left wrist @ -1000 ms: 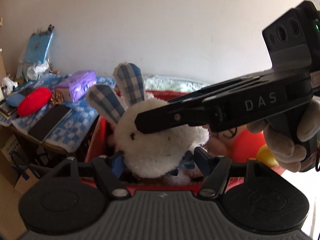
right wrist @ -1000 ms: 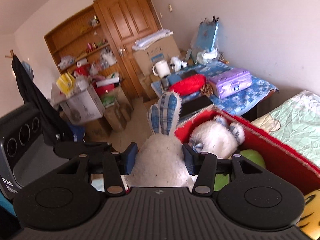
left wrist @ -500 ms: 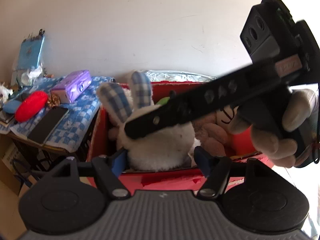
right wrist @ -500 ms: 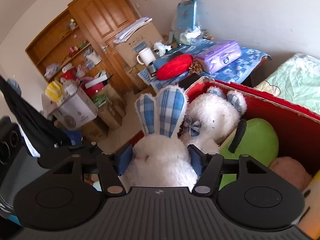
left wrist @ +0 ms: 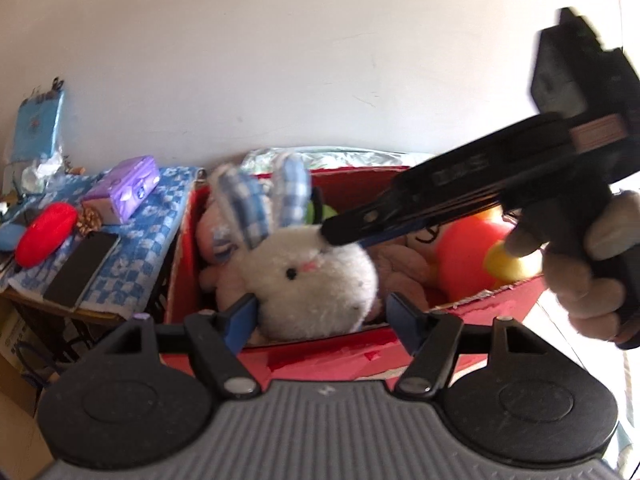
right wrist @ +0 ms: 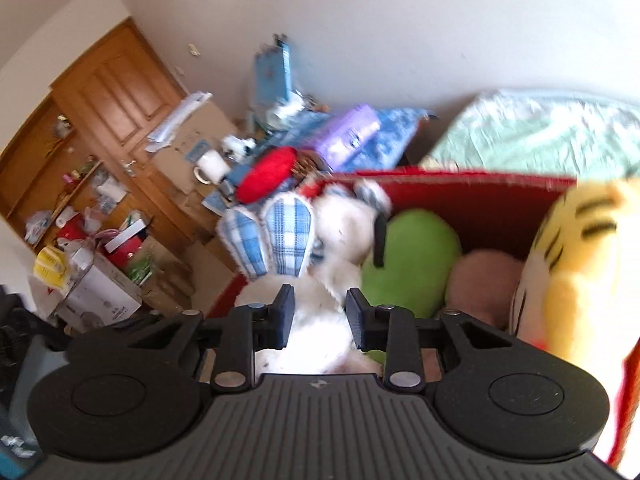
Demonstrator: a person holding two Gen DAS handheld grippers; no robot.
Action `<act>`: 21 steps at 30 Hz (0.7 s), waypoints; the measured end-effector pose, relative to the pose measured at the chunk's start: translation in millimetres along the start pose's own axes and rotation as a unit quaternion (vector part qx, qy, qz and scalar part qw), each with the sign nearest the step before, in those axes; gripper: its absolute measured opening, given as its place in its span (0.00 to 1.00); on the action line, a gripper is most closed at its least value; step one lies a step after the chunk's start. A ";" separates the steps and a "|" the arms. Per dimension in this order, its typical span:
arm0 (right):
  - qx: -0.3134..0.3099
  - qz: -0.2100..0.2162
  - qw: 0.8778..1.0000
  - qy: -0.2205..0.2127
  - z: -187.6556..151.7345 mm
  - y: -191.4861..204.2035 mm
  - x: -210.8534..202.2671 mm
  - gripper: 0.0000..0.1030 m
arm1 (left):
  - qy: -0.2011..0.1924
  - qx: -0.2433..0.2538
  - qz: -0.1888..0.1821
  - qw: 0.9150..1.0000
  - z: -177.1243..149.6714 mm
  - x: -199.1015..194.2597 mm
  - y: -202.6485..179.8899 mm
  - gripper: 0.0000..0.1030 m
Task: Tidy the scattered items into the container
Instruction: 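Lower the pink bunny into the box and open the right gripper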
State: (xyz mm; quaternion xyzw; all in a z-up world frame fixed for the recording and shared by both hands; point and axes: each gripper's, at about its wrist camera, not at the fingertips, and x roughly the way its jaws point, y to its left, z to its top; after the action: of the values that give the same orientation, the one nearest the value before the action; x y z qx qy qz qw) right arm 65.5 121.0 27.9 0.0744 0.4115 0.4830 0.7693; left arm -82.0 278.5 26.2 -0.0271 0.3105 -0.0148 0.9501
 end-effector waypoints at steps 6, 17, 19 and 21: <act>0.029 0.040 0.999 0.021 4.9 -4.3 22.4 0.23 | 0.001 0.011 -0.003 1.000 -2.4 -3.9 4.7 0.71; -0.021 0.041 0.998 0.053 13.6 12.4 42.2 0.24 | -0.001 0.051 -0.009 0.999 -12.5 -4.2 -11.0 0.77; -0.012 0.039 0.998 0.042 12.5 11.0 36.6 0.31 | -0.002 0.051 -0.010 0.999 -11.9 -5.2 -8.0 0.77; 0.004 0.047 0.999 0.024 10.7 7.5 28.2 0.32 | 0.000 0.043 -0.013 0.999 -10.5 -6.9 -4.9 0.78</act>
State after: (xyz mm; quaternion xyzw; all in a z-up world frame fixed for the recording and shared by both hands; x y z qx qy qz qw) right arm 73.4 150.7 22.9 0.0850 0.4277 0.5190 0.7352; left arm -93.8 273.4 22.2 0.0094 0.3094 -0.0404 0.9500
